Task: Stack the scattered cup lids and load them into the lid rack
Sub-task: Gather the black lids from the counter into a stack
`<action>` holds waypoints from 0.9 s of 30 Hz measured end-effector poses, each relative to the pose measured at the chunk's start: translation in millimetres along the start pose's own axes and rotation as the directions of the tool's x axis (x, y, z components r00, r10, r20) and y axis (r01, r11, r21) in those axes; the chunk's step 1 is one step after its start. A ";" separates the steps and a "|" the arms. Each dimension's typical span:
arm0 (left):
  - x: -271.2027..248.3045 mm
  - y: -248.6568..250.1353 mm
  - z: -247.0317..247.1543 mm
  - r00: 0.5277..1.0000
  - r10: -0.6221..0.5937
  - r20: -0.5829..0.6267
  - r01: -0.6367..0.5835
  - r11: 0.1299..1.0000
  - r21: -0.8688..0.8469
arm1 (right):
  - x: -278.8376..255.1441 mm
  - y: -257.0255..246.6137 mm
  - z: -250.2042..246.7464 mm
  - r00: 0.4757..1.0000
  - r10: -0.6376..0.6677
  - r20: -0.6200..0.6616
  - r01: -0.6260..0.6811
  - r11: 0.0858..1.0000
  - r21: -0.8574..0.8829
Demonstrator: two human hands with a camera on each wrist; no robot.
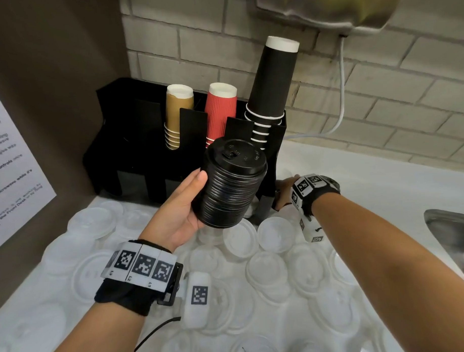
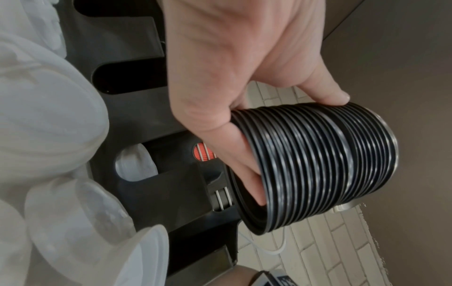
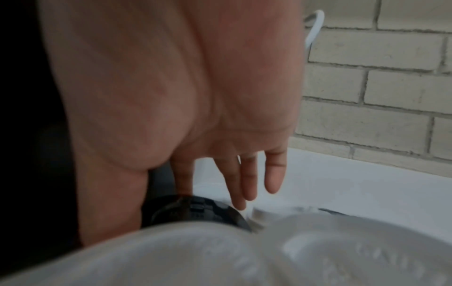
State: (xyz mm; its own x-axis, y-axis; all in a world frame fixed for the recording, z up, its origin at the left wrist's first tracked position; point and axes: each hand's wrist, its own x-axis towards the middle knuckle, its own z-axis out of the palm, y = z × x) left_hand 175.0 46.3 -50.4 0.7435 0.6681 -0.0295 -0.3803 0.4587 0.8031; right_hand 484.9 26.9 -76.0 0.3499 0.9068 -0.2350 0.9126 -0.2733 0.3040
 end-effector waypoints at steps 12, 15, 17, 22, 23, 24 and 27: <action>3.0 -4.0 6.2 1.000 -0.007 -0.005 0.007 1.000 -0.030 | -32.2 39.9 -46.6 0.964 0.262 0.051 -0.160 0.412 0.897; 3.2 -7.5 12.9 1.000 -0.022 0.015 0.022 1.000 -0.018 | -68.1 37.2 -61.5 0.952 0.291 -0.098 0.035 0.215 0.976; 2.7 -9.6 17.1 0.999 -0.037 0.021 0.037 0.999 -0.001 | -89.4 31.3 -73.5 0.935 0.279 -0.218 0.192 0.118 0.974; -1.7 -14.2 23.2 0.997 -0.067 0.050 0.065 0.997 0.039 | -138.8 4.0 -93.8 0.865 0.096 -0.492 0.483 0.109 0.869; -2.5 -15.1 23.4 0.996 -0.072 0.059 0.070 0.997 0.035 | -147.2 -1.4 -97.5 0.844 0.047 -0.534 0.526 0.124 0.842; -3.3 -16.1 23.5 0.995 -0.076 0.068 0.074 0.997 0.032 | -154.2 -5.9 -101.0 0.824 -0.002 -0.567 0.561 0.138 0.816; -5.0 -17.3 23.5 0.993 -0.077 0.092 0.074 0.996 0.041 | -168.7 -15.6 -111.3 0.797 -0.122 -0.592 0.605 0.163 0.780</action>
State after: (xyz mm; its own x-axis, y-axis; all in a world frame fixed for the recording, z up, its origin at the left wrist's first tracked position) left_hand 190.8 21.3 -50.1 0.8183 0.5736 -0.0367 -0.3012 0.4822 0.8226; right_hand 388.1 -86.0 61.6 0.0422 0.9457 0.3223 0.5249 0.2535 -0.8125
